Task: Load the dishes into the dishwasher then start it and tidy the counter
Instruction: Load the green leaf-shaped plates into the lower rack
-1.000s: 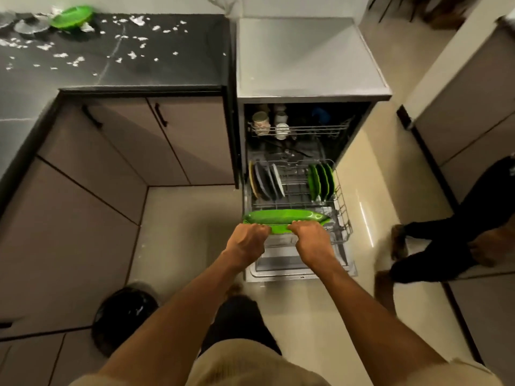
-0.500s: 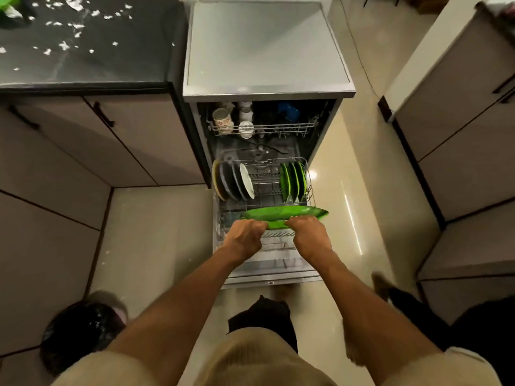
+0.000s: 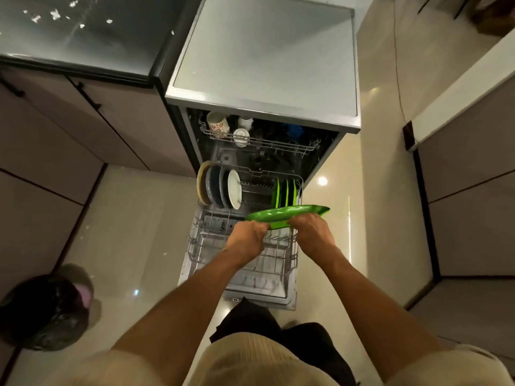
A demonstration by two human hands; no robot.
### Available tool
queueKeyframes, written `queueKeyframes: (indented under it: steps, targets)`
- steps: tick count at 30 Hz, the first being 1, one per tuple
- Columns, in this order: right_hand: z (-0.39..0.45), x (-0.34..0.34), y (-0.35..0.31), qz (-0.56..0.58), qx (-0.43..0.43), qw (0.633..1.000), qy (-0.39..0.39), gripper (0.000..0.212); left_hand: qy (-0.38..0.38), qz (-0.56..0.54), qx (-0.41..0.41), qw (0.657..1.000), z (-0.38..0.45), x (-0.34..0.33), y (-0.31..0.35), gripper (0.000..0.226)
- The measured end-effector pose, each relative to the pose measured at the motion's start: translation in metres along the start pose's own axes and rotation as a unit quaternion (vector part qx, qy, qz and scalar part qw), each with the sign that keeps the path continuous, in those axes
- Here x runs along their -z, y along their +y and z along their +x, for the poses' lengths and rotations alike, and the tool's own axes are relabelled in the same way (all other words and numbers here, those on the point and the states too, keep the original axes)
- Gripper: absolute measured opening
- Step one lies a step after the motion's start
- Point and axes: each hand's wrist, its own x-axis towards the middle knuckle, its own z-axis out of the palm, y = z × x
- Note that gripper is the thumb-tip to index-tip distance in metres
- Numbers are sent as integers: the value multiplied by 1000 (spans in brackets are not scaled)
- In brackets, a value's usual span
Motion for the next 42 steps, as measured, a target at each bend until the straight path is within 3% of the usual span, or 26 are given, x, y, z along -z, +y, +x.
queueKeyframes:
  steps: [5, 14, 22, 27, 35, 42]
  targets:
    - [34, -1, 42, -11, 57, 998, -26, 30, -3, 8, 43, 999, 26, -4, 27, 19]
    - [83, 9, 124, -99, 190, 970, -116, 26, 29, -31, 188, 981, 59, -19, 113, 27]
    - [114, 11, 185, -144, 318, 926, -141, 44, 46, -126, 320, 938, 95, -53, 180, 28]
    - [142, -1, 191, -150, 365, 903, -172, 49, 80, -188, 386, 900, 116, -77, 183, 26]
    - [206, -31, 189, -165, 408, 872, -215, 38, 51, -303, 453, 837, 161, -107, 155, 39]
    - [285, -76, 188, -131, 409, 869, -247, 58, 47, -353, 499, 790, 215, -132, 116, 49]
